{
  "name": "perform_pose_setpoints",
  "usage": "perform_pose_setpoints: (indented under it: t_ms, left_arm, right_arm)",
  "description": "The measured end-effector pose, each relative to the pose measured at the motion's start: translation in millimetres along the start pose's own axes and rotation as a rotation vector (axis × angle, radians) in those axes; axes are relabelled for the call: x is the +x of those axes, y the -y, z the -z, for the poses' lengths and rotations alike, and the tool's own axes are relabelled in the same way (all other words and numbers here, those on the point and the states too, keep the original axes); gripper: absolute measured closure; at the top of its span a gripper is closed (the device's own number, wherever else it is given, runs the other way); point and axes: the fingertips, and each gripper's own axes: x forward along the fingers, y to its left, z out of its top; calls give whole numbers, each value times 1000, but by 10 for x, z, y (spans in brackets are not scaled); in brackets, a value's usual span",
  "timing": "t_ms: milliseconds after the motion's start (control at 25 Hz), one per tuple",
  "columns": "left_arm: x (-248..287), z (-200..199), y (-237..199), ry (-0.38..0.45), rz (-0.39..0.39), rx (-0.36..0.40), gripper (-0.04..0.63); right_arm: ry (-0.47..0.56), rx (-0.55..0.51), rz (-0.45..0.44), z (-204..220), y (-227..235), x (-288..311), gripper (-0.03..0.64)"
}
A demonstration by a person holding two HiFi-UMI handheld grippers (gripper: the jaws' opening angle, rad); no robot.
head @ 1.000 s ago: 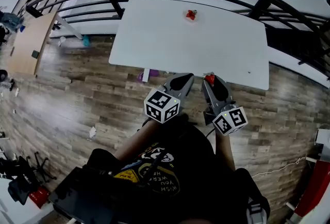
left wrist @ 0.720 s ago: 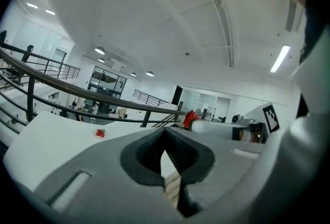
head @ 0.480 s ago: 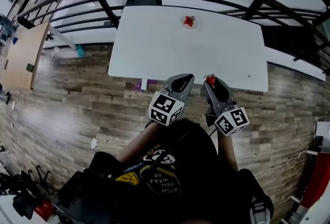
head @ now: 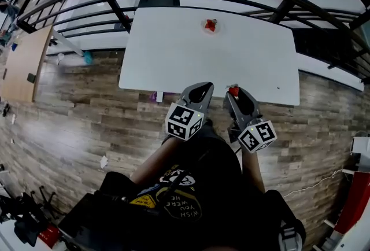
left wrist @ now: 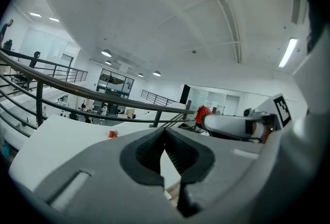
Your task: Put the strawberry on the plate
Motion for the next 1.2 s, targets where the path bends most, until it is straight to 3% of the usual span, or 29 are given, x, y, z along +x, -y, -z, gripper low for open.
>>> perform_pose_setpoints:
  t_ms: [680, 960, 1200]
  left_arm:
    - [921, -149, 417, -22, 51, 41, 595]
    - [1064, -53, 277, -65, 53, 17, 595]
    - [1172, -196, -79, -72, 52, 14, 595]
  right_arm:
    - [16, 4, -51, -358, 763, 15, 469]
    - [-6, 29, -58, -274, 965, 181, 469]
    - [-16, 43, -45, -297, 1000, 539, 471]
